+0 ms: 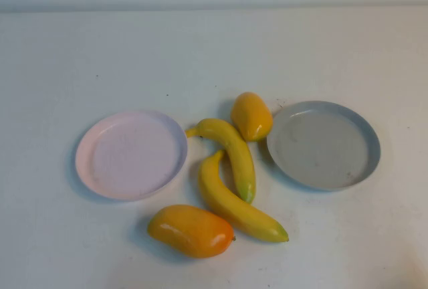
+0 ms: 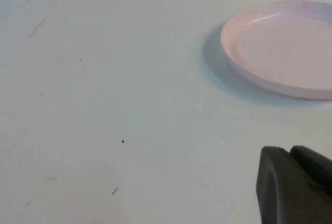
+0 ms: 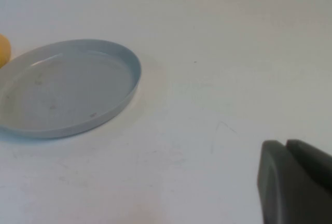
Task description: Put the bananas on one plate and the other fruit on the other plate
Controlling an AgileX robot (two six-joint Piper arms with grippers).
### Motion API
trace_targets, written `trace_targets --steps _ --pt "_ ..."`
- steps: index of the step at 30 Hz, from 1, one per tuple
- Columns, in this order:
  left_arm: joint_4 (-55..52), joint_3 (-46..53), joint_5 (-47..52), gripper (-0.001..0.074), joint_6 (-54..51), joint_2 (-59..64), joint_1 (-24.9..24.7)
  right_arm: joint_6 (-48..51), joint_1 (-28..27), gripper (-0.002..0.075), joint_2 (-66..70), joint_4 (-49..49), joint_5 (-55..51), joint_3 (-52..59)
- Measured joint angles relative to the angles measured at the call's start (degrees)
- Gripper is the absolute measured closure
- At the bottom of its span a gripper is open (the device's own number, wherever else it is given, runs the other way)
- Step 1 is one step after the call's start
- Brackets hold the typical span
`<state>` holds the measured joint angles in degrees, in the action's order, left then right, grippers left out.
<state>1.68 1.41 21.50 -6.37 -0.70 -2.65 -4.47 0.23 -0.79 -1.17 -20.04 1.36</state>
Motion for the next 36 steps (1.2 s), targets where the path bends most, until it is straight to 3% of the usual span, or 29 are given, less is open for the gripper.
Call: trace_targets --steps 36 --pt "0.0 0.0 -1.0 0.0734 0.0 0.0 0.0 0.0 0.0 0.0742 0.0 0.0 0.0 0.0"
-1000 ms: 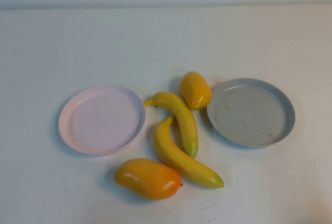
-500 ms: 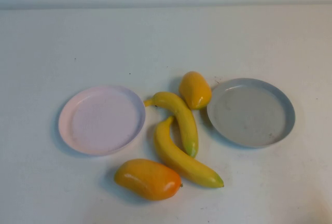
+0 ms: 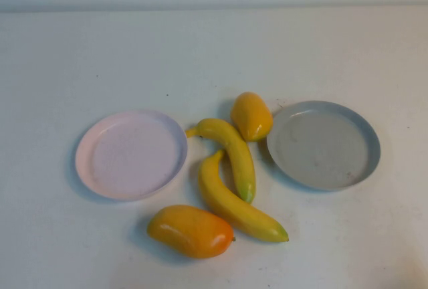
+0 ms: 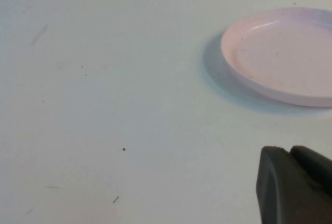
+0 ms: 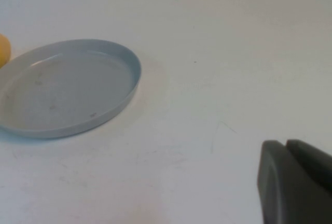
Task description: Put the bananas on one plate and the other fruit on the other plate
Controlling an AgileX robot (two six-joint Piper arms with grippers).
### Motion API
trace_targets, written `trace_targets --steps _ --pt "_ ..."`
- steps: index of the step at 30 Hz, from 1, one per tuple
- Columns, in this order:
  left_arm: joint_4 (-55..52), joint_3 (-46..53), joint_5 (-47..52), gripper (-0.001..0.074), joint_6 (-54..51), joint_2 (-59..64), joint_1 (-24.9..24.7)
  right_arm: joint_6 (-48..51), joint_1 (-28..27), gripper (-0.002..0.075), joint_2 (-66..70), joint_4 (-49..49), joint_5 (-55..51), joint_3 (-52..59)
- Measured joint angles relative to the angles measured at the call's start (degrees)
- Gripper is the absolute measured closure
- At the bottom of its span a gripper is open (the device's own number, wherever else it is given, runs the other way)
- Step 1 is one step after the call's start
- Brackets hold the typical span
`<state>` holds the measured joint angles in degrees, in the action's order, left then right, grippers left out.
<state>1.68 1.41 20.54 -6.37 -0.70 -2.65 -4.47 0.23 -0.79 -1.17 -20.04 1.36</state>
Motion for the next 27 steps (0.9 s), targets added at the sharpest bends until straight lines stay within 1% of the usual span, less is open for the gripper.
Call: trace_targets --steps 4,7,11,16,21,24,27 --pt "1.1 0.0 -0.8 0.0734 1.0 0.0 0.0 0.0 0.0 0.0743 0.0 0.0 0.0 0.0" --pt "5.7 0.0 -2.7 0.0734 5.1 0.0 0.0 0.0 0.0 0.0743 0.0 0.0 0.0 0.0" --pt "12.3 0.0 -8.3 0.0734 10.6 0.0 0.0 0.0 0.0 0.0743 0.0 0.0 0.0 0.0" --pt "15.4 0.0 -13.3 0.0734 12.2 0.0 0.0 0.0 0.0 0.0743 0.0 0.0 0.0 0.0" --pt "15.6 -0.1 -16.5 0.0735 12.2 0.0 0.0 0.0 0.0 0.0743 0.0 0.0 0.0 0.0" --pt "15.6 -4.3 -10.9 0.0734 12.2 1.8 0.0 0.0 0.0 0.0743 0.0 0.0 0.0 0.0" --pt "15.4 -11.8 -0.7 0.0735 10.7 7.7 0.0 0.0 0.0 0.0743 0.0 0.0 0.0 0.0"
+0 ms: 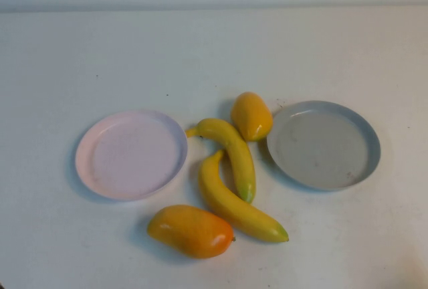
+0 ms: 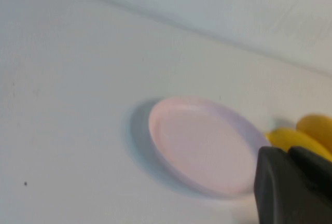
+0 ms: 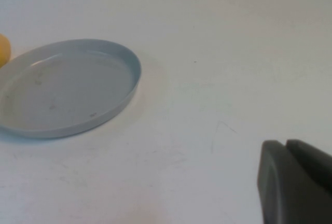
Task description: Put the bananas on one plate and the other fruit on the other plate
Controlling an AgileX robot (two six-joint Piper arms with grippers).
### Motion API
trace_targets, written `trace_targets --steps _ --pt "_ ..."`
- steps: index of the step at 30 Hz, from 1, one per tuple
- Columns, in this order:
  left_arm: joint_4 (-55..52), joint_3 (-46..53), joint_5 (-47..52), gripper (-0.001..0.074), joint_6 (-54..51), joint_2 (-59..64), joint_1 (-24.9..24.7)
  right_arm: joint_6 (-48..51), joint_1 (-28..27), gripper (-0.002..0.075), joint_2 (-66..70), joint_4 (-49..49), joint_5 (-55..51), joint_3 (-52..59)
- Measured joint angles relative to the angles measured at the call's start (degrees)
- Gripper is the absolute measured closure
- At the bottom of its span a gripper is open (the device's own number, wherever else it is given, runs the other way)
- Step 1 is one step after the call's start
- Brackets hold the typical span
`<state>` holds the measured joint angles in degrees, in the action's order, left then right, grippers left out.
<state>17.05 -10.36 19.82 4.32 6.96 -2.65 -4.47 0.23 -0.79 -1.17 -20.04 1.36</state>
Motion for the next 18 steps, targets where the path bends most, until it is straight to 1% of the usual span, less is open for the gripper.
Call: trace_targets --steps 4,7,10,13,15,17,18 --pt "-0.1 -10.2 13.2 0.0735 -5.9 10.8 0.0 0.0 0.0 0.0743 0.0 0.0 0.0 0.0" --pt "0.1 -15.8 20.3 0.0735 -14.6 19.6 0.0 0.0 0.0 0.0743 0.0 0.0 0.0 0.0" --pt "2.1 -20.5 25.9 0.0735 -27.3 27.6 0.0 0.0 0.0 0.0743 0.0 0.0 0.0 0.0" --pt "6.4 -24.6 30.1 0.0735 -40.0 35.4 0.0 0.0 0.0 0.0743 0.0 0.0 0.0 0.0" --pt "11.0 -26.9 32.1 0.0735 -51.8 40.8 -0.2 0.0 0.0 0.0743 0.0 0.0 0.0 0.0" --pt "15.8 -28.8 32.6 0.0735 -60.8 45.7 -1.5 0.0 0.0 0.0743 0.0 0.0 0.0 0.0" --pt "17.3 -29.7 32.6 0.0735 -63.7 48.3 -2.4 0.0 0.0 0.0743 0.0 0.0 0.0 0.0"
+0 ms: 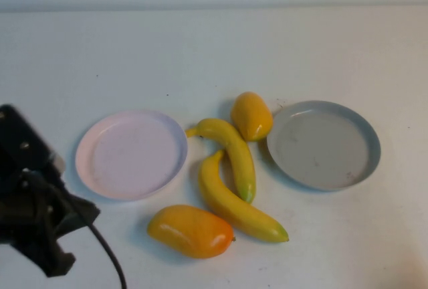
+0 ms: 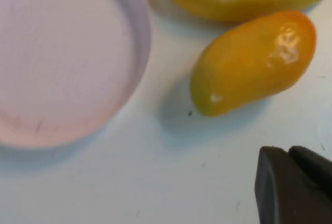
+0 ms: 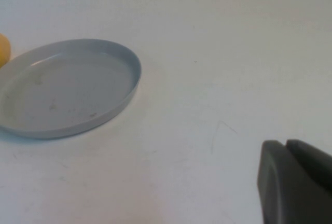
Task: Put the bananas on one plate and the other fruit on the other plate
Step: Put one type of fruit in the left plate
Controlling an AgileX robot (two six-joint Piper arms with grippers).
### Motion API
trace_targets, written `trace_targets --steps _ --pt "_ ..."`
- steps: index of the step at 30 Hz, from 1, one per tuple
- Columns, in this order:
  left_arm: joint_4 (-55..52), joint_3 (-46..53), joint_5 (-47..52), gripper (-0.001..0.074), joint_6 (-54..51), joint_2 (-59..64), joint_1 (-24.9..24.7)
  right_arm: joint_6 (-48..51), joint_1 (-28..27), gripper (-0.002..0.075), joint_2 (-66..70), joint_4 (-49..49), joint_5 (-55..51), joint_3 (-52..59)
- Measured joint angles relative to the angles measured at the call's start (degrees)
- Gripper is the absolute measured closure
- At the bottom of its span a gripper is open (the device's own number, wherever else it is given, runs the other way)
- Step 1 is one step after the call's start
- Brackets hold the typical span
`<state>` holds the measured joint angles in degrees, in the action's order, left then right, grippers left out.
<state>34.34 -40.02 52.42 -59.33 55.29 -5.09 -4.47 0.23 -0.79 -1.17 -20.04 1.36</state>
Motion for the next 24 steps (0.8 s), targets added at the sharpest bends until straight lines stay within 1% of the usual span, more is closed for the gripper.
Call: trace_targets --steps 2,4,9,11,14,16,17,19,22,23,24 --pt "1.6 -2.5 -0.9 0.0735 -4.0 4.9 -3.1 0.0 0.0 0.0743 0.0 0.0 0.0 0.0" --pt "1.2 -5.5 -2.1 0.0735 -5.6 10.2 -7.5 0.0 0.0 0.0743 0.0 0.0 0.0 0.0" --pt "-7.4 -13.7 -1.4 0.0735 -6.0 22.3 -19.3 0.0 0.0 0.0743 0.0 0.0 0.0 0.0" --pt "-10.5 -16.9 0.1 0.0735 -6.0 26.4 -22.5 0.0 0.0 0.0743 0.0 0.0 0.0 0.0" --pt "-13.3 -20.9 1.2 0.0729 -6.4 30.5 -25.7 0.0 0.0 0.0743 0.0 0.0 0.0 0.0" --pt "-14.9 -22.5 1.2 0.07 -7.3 32.3 -27.2 0.0 0.0 0.0743 0.0 0.0 0.0 0.0" --pt "-15.4 -23.1 1.1 0.0668 -8.1 33.1 -27.8 0.0 0.0 0.0743 0.0 0.0 0.0 0.0" --pt "-16.1 -23.7 0.7 0.057 -8.8 34.4 -28.4 0.0 0.0 0.0743 0.0 0.0 0.0 0.0" --pt "-16.7 -23.8 -0.6 0.032 -9.3 35.7 -28.6 0.0 0.0 0.0743 0.0 0.0 0.0 0.0" --pt "-17.1 -23.8 -1.3 0.021 -9.4 36.3 -28.6 0.0 0.0 0.0743 0.0 0.0 0.0 0.0" --pt "-17.4 -23.8 -1.9 0.0161 -9.4 36.7 -28.6 0.0 0.0 0.0743 0.0 0.0 0.0 0.0"
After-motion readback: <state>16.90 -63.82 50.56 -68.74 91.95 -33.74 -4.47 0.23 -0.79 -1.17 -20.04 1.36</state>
